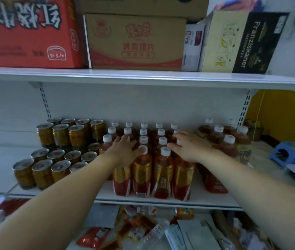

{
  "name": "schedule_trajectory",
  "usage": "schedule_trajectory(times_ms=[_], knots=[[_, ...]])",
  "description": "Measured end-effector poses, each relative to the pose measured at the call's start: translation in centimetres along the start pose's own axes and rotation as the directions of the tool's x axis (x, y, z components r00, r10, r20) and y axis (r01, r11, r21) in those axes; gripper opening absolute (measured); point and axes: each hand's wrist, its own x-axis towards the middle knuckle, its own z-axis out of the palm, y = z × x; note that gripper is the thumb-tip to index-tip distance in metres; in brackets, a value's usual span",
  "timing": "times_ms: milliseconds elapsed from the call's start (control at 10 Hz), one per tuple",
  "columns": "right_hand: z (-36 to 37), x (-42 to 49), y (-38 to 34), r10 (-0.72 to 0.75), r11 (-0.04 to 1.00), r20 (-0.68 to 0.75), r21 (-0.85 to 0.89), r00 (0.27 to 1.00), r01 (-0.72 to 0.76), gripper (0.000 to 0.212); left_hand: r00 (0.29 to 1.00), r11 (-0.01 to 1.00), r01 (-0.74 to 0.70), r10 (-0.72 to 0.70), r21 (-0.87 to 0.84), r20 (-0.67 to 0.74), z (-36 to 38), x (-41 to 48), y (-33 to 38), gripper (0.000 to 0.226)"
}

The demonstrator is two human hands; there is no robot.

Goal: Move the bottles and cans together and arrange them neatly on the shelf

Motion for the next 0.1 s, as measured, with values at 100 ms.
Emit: schedule_trajectory(times_ms=[100], knots=[[-3.0,-1.55,-2.07,-0.098,0.994,-0.164,0.021,0.981,0.103,0.063,1.0,0.999,0.003,-0.002,-0.045,0.022,-0.12,-0.22,-0.15,0.08]])
